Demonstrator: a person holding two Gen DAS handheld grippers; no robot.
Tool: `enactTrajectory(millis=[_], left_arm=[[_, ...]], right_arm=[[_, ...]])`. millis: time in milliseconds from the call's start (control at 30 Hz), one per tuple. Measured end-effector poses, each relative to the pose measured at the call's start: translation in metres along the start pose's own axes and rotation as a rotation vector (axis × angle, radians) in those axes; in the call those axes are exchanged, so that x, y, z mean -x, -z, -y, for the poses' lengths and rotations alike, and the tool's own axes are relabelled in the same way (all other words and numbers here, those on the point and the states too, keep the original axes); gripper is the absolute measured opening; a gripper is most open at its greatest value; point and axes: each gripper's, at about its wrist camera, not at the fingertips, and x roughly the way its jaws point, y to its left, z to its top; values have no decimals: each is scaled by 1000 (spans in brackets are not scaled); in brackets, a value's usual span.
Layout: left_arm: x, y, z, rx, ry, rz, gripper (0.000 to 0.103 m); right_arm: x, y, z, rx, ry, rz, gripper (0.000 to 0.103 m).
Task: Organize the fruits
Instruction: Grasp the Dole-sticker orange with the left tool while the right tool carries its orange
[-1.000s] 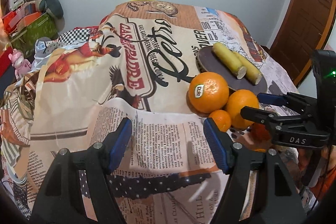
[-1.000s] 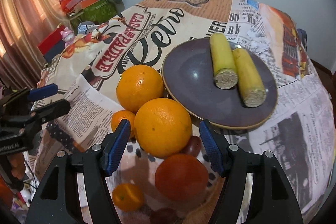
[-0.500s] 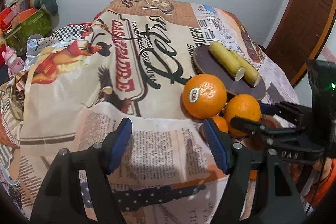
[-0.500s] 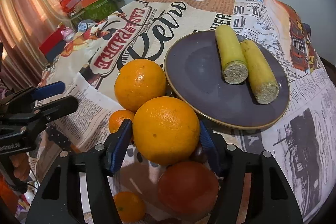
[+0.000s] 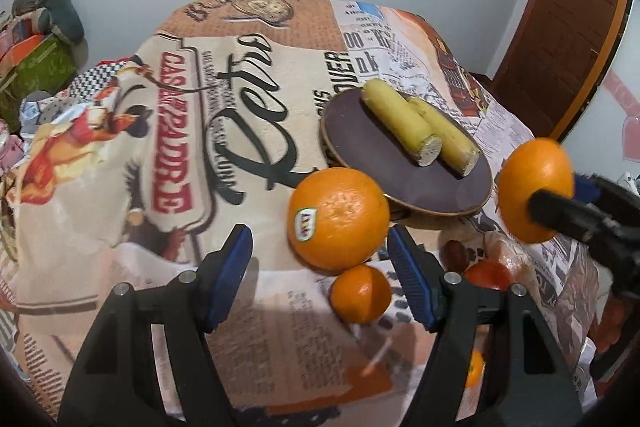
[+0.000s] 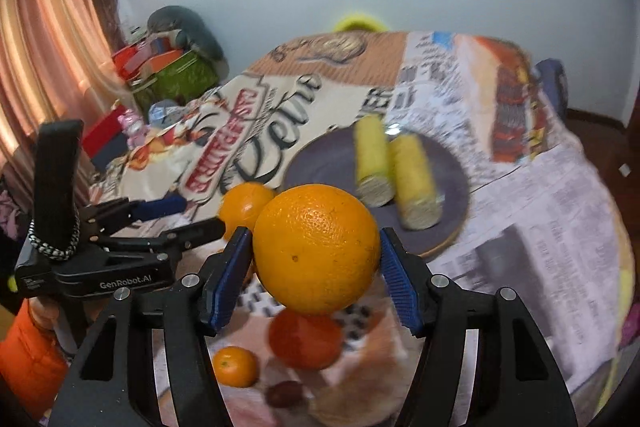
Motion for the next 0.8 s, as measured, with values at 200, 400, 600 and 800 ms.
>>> enactTrajectory(millis=[200,400,600,800], left_arm=[[-25,-8,7,-10,-11,-35,71],[-42,-12,11,-4,-8,-69,71],[-46,-12,12,-5,-18,-66,69],[-38,-15,11,-3,-20,-55,68]], right_arm=[[-1,3,26,-44,26,-4,61],[-4,11,47,-78,53,-27,61],[-5,11,58,-93,68,-31,61],[-3,4,62,-91,72,-10,61]])
